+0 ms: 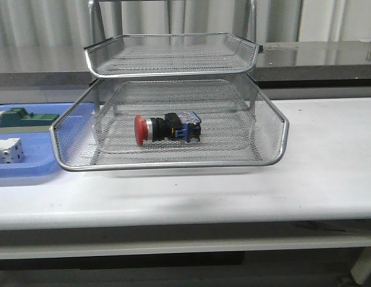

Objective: Place button on rack with both arms
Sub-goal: 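Bring the right gripper to the front edge of the pulled-out tray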

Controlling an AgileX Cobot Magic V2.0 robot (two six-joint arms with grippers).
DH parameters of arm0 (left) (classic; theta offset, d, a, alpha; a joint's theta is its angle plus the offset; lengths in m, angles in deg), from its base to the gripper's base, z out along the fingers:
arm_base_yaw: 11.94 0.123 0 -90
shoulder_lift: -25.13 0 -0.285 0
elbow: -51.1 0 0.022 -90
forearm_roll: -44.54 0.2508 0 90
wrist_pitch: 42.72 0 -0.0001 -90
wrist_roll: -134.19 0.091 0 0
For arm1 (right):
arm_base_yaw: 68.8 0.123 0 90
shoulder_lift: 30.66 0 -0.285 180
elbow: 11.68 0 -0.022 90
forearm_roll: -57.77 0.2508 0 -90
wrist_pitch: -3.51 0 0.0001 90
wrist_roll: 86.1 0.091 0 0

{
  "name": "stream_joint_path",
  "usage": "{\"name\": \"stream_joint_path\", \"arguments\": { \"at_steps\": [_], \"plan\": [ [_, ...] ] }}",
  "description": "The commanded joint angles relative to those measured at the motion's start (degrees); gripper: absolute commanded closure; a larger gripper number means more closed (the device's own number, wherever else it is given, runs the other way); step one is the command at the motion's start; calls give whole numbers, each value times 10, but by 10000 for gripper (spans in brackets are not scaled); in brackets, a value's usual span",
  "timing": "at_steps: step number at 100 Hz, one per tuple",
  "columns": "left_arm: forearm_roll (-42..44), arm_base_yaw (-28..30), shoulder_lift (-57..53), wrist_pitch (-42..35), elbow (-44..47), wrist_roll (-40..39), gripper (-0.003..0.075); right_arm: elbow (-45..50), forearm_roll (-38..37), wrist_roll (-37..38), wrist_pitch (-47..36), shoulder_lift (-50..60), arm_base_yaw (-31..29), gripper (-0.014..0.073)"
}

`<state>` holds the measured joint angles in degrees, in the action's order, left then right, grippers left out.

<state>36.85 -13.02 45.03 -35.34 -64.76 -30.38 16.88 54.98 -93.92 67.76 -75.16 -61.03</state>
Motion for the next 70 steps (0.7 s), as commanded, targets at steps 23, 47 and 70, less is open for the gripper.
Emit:
{"name": "stream_joint_path", "arguments": {
  "at_steps": [23, 47, 70],
  "plan": [
    [-7, 1, 3, -49, -16, -7, 741, -19, 3, -7, -35, 0, -2, 661],
    [-7, 1, 3, -49, -16, -7, 741, -19, 52, -7, -64, 0, -2, 661],
    [-7, 1, 3, -49, -16, -7, 741, -19, 125, -7, -109, -25, -2, 661]
  ]
}}
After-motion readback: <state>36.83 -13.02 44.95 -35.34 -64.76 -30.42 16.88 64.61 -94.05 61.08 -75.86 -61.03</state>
